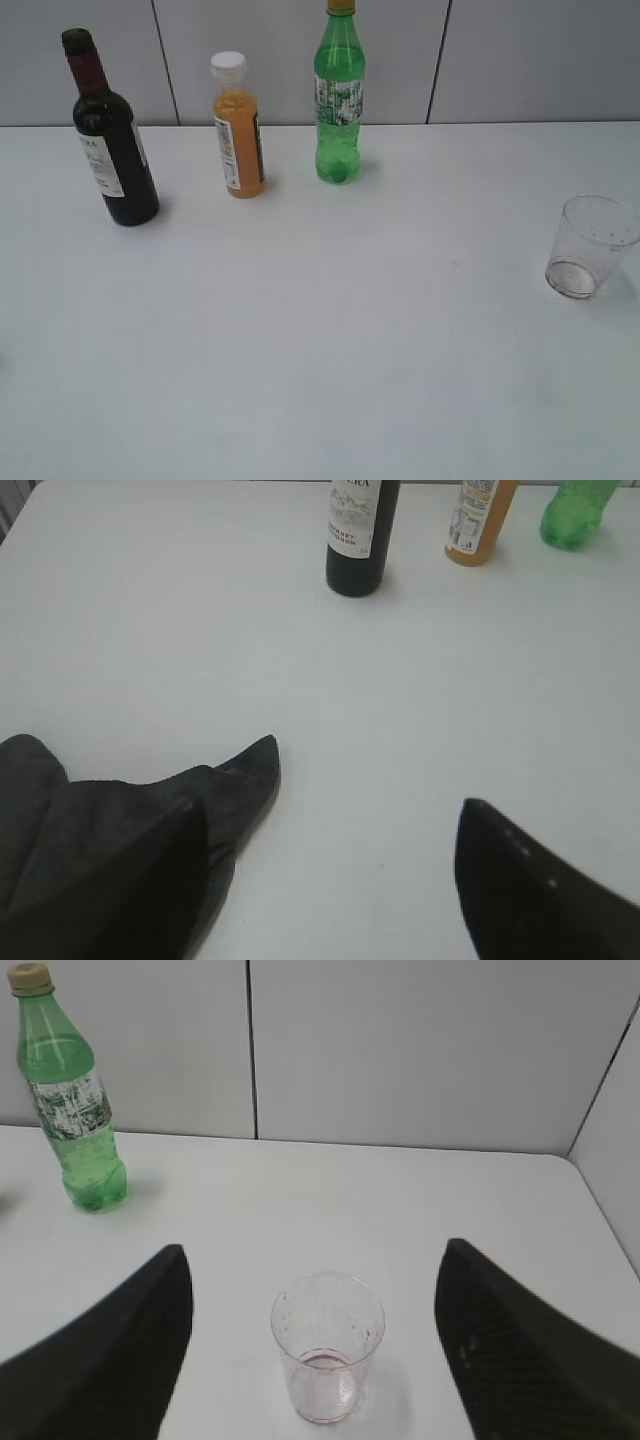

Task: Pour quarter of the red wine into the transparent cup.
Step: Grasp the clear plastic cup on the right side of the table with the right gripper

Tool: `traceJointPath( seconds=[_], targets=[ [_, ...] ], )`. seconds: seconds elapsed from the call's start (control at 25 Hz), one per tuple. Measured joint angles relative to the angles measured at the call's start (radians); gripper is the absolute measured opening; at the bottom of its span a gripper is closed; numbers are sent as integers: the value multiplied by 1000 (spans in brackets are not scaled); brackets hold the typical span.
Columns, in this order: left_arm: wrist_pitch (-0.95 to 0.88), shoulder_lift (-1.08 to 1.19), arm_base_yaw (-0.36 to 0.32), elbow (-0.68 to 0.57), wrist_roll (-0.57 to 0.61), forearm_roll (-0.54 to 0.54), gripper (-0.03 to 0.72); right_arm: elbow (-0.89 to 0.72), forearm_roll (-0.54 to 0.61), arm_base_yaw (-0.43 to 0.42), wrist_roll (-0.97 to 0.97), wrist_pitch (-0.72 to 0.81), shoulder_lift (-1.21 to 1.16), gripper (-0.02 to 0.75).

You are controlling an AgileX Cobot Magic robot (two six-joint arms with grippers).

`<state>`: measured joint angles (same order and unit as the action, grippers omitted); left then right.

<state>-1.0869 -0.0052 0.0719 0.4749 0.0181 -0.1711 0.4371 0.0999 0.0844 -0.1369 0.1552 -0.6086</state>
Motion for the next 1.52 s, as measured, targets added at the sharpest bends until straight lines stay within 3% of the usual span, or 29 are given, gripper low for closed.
traceJointPath(
  seconds=[0.24,0.6,0.92,1.2,1.32,1.52],
  targets=[
    [0,0,0,0,0,0,585,-129,3,0,0,-223,-83,595],
    [0,0,0,0,0,0,585,-184,5,2,24,-404,-285,594],
    [0,0,0,0,0,0,585,-266,-5,81,50,-639,-484,594],
    [0,0,0,0,0,0,585,-314,-5,89,56,-805,-605,611],
    [0,0,0,0,0,0,585,-329,-5,89,82,-842,-632,661],
    [0,0,0,0,0,0,585,-349,-5,89,137,-848,-669,672]
  ],
)
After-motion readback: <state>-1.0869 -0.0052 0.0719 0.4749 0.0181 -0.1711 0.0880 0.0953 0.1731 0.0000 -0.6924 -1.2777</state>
